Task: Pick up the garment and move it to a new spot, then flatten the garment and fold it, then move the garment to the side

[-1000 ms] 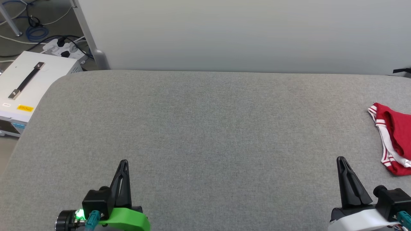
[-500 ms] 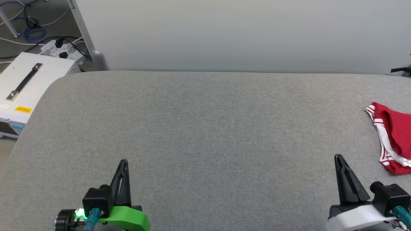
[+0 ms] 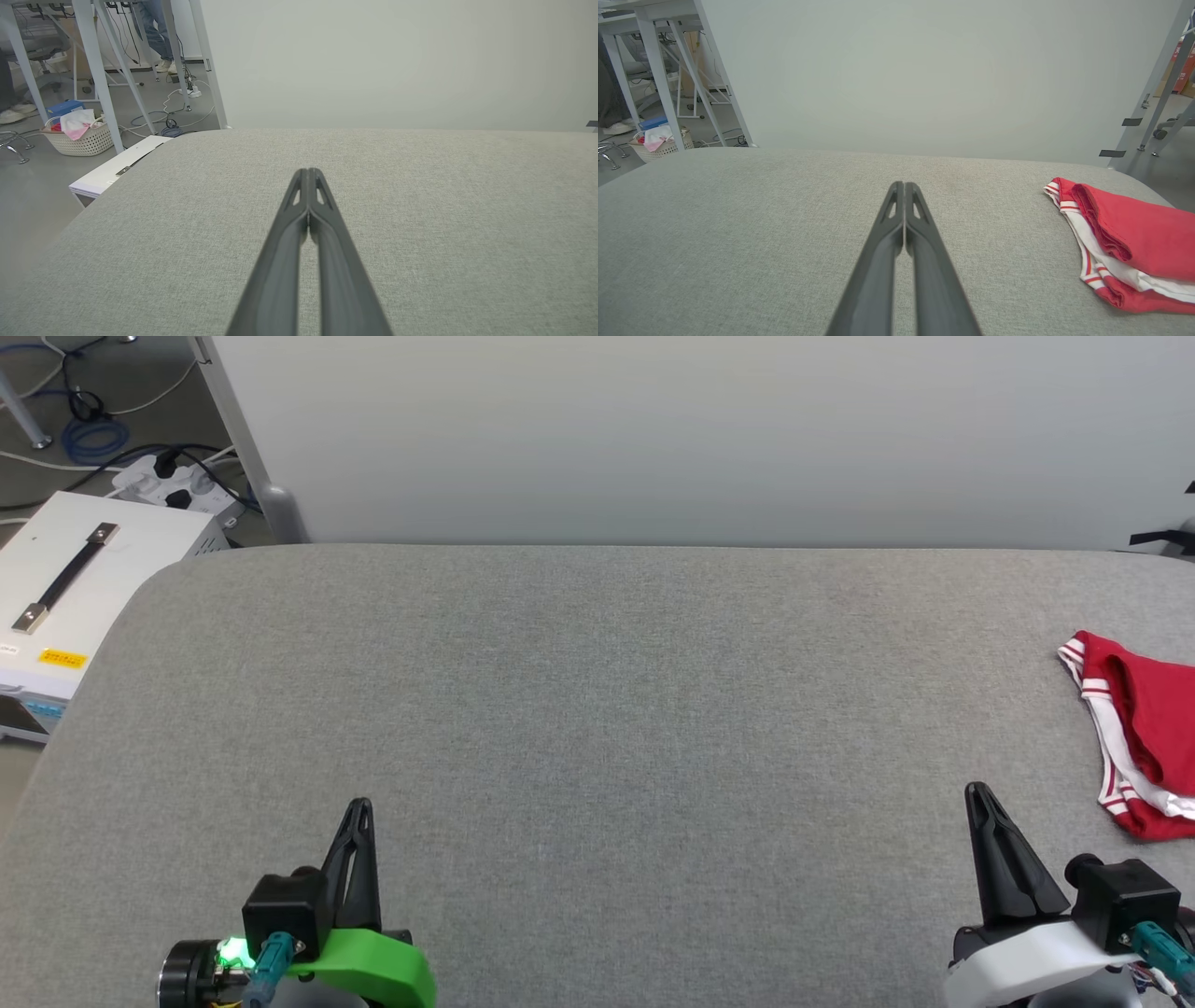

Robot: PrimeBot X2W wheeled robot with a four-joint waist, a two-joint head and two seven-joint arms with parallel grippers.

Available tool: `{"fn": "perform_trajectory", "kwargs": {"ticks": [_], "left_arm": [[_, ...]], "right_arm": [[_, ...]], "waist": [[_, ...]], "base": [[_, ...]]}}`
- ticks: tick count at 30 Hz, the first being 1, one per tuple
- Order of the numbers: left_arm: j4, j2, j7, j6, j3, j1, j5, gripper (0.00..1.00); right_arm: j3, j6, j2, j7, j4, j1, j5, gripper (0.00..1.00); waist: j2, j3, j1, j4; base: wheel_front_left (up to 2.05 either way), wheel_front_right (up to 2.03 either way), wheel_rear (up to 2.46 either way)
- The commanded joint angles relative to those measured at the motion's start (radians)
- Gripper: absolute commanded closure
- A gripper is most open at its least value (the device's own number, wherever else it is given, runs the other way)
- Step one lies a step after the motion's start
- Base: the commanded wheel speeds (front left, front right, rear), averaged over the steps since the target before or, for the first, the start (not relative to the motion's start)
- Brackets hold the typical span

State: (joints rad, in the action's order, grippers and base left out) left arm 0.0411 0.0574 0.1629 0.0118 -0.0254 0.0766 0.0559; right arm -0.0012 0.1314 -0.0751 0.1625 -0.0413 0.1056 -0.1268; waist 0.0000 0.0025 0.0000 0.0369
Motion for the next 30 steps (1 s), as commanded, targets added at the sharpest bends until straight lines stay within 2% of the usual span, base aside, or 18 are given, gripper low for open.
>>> {"fn": "perform_trajectory", "kwargs": {"ticks": [1, 30], "left_arm": [[-0.007, -0.003, -0.006, -0.004, 0.004, -0.024, -0.01, 1.0], [-0.02, -0.004, -0.067, -0.007, 0.012, -0.044, -0.028, 1.0]], "right_arm": [[0.0, 0.0, 0.002, -0.005, 0.004, -0.018, 0.011, 1.0], [0.0, 0.0, 0.011, -0.066, 0.018, -0.052, 0.056, 1.0]], "waist": [[0.0, 0.0, 0.0, -0.001], [0.0, -0.001, 0.0, -0.015]], "base": [[0.0, 0.0, 0.0], [0.0, 0.0, 0.0]]}}
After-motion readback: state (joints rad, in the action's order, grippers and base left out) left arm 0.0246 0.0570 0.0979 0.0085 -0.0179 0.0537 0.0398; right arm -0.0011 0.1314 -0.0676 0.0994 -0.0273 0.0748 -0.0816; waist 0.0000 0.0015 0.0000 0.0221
